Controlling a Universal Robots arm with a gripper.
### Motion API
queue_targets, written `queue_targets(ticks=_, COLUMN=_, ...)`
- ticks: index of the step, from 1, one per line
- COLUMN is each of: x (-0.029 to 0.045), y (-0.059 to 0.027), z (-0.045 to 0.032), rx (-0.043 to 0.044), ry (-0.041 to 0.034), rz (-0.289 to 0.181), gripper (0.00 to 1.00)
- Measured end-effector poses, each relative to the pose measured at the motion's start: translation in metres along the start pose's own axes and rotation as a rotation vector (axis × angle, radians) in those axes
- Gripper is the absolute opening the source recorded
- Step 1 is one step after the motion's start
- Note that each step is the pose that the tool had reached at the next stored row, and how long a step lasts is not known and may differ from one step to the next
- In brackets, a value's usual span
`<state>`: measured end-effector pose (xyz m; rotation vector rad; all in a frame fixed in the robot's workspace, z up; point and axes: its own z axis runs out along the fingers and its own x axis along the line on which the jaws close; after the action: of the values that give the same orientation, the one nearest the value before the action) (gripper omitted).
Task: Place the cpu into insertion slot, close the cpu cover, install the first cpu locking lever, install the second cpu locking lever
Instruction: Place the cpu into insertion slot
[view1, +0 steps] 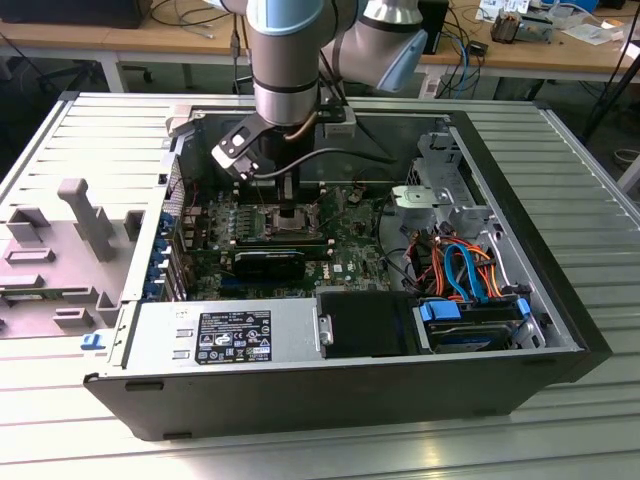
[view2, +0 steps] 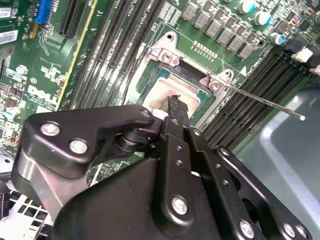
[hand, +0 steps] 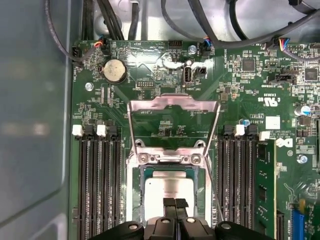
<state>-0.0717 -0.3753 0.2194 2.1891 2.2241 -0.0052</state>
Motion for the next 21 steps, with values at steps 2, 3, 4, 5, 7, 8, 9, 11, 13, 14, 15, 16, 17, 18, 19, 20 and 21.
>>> queue_targets(ticks=2, x=-0.0009, y=0.004, z=0.0, rx=0.0042, ry=-0.0001, rz=-0.004, gripper=0.11)
queue_targets(ticks=3, x=-0.0011, y=0.0057, z=0.0001, rx=0.0057, ry=0.0001, rz=-0.005, gripper=0.11)
queue_targets(ticks=4, x=-0.0012, y=0.0072, z=0.0002, rx=0.0071, ry=0.0003, rz=-0.008, gripper=0.11)
queue_targets(ticks=5, x=-0.0012, y=0.0088, z=0.0001, rx=0.0085, ry=0.0002, rz=-0.011, gripper=0.11)
queue_targets(ticks=7, x=-0.0013, y=0.0098, z=0.0001, rx=0.0092, ry=0.0004, rz=-0.014, gripper=0.11)
queue_targets(ticks=8, x=-0.0012, y=0.0099, z=-0.0001, rx=0.0091, ry=0.0006, rz=-0.015, gripper=0.11)
queue_targets(ticks=9, x=-0.0012, y=0.0099, z=-0.0008, rx=0.0091, ry=0.0005, rz=-0.015, gripper=0.11)
queue_targets(ticks=11, x=-0.0012, y=0.0099, z=-0.0018, rx=0.009, ry=0.0006, rz=-0.016, gripper=0.11)
queue_targets(ticks=13, x=-0.0013, y=0.01, z=-0.0043, rx=0.0091, ry=0.0005, rz=-0.016, gripper=0.11)
queue_targets(ticks=14, x=-0.0014, y=0.01, z=-0.0072, rx=0.009, ry=0.001, rz=-0.016, gripper=0.11)
queue_targets(ticks=15, x=-0.0014, y=0.01, z=-0.0088, rx=0.0091, ry=0.0011, rz=-0.016, gripper=0.11)
queue_targets(ticks=16, x=-0.0014, y=0.01, z=-0.0098, rx=0.009, ry=0.0014, rz=-0.016, gripper=0.11)
queue_targets(ticks=17, x=-0.0014, y=0.0101, z=-0.0113, rx=0.009, ry=0.0021, rz=-0.016, gripper=0.11)
queue_targets(ticks=18, x=-0.0015, y=0.0101, z=-0.013, rx=0.009, ry=0.0028, rz=-0.016, gripper=0.11)
queue_targets(ticks=19, x=-0.0015, y=0.0101, z=-0.0143, rx=0.009, ry=0.0031, rz=-0.016, gripper=0.11)
queue_targets(ticks=20, x=-0.0015, y=0.0101, z=-0.0155, rx=0.009, ry=0.0037, rz=-0.016, gripper=0.11)
queue_targets(ticks=21, x=-0.0015, y=0.0101, z=-0.0174, rx=0.0089, ry=0.0047, rz=-0.016, gripper=0.11)
